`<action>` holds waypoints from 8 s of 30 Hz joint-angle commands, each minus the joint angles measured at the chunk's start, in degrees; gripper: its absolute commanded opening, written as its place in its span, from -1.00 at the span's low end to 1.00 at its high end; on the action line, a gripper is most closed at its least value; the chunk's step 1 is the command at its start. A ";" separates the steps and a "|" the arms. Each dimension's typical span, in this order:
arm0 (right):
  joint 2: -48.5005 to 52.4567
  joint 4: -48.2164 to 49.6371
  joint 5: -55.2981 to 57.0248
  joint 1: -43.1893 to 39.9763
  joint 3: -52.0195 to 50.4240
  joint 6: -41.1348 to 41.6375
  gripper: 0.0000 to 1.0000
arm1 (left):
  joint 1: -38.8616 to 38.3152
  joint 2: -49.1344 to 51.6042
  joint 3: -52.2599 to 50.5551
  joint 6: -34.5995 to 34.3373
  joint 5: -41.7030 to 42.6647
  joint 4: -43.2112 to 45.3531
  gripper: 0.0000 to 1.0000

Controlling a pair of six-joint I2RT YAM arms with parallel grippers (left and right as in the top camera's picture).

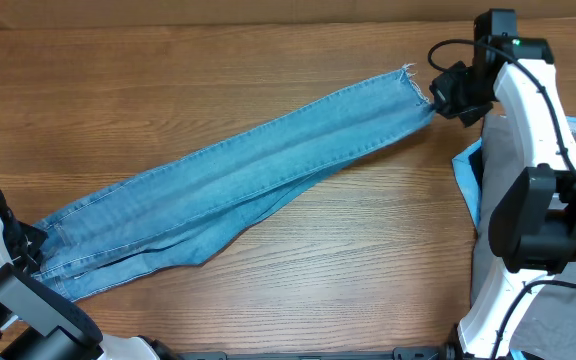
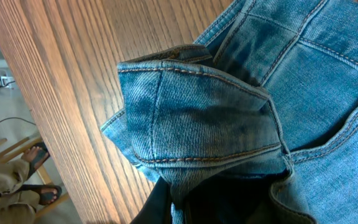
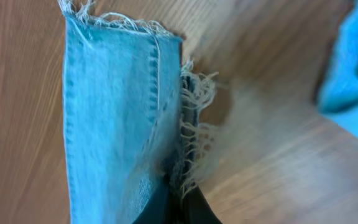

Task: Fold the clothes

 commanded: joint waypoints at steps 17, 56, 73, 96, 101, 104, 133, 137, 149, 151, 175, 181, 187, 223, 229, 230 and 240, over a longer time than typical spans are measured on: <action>1.77 -18.93 11.43 -1.05 17.55 -4.37 -0.92 | 0.46 0.20 -0.11 0.50 -3.34 0.42 -0.91; 15.61 10.36 -2.05 0.94 11.13 -17.07 0.04 | -0.92 -0.55 3.67 4.09 8.94 0.68 -0.51; 15.63 25.59 -9.22 1.86 5.25 -15.78 -0.92 | -0.92 -2.19 12.92 12.96 23.15 -4.98 0.15; 15.63 23.61 -5.07 3.52 5.42 -18.95 0.04 | -0.92 -2.19 12.92 17.90 22.84 -10.40 0.08; 15.63 36.72 -8.11 5.84 5.42 -11.96 -0.81 | -0.92 -2.19 12.92 17.64 22.80 -10.38 0.08; 15.61 49.72 -18.34 5.88 5.88 -9.64 -0.83 | -0.92 -2.19 12.92 17.66 22.75 -11.06 0.08; 15.63 28.28 -3.85 -0.42 -0.17 -28.22 0.27 | -0.92 -16.65 13.07 24.11 36.30 -13.03 0.15; 15.72 32.79 -7.96 0.79 -3.15 -28.20 0.17 | -0.92 -17.57 13.07 23.89 36.33 -13.81 0.15; 15.34 33.62 -1.40 4.70 -4.24 -27.50 -0.92 | -0.92 -17.57 13.05 23.89 37.35 -15.32 0.07; 14.34 28.94 2.47 3.48 -2.69 -27.08 -0.92 | -0.92 -17.55 13.03 23.89 37.35 -15.19 0.08; -1.92 -2.78 12.20 -7.10 2.05 -14.16 -0.72 | -12.48 -10.58 -9.31 5.18 13.35 -2.69 -0.01; -1.92 -3.78 12.24 -7.10 1.92 -14.21 0.21 | -9.92 -10.64 -8.68 9.44 15.04 4.13 0.41; -1.92 -4.17 5.84 -7.82 1.90 -20.92 0.19 | -6.36 -10.54 -8.68 18.25 17.99 11.23 0.48; -2.32 31.23 -36.35 11.56 -24.61 -23.12 -0.65 | 2.32 -6.12 -8.72 21.70 26.67 13.79 0.50; -2.32 18.84 -31.58 16.39 -24.61 -35.04 -0.60 | 2.19 -5.97 -8.74 25.20 30.34 16.33 0.50; -2.32 18.36 -31.04 16.92 -24.61 -35.58 -0.59 | 2.08 -5.60 -8.74 26.38 30.67 16.83 0.50; -2.32 16.74 -30.58 20.09 -24.61 -35.78 -0.59 | 1.77 4.33 -8.74 38.75 40.41 16.06 0.02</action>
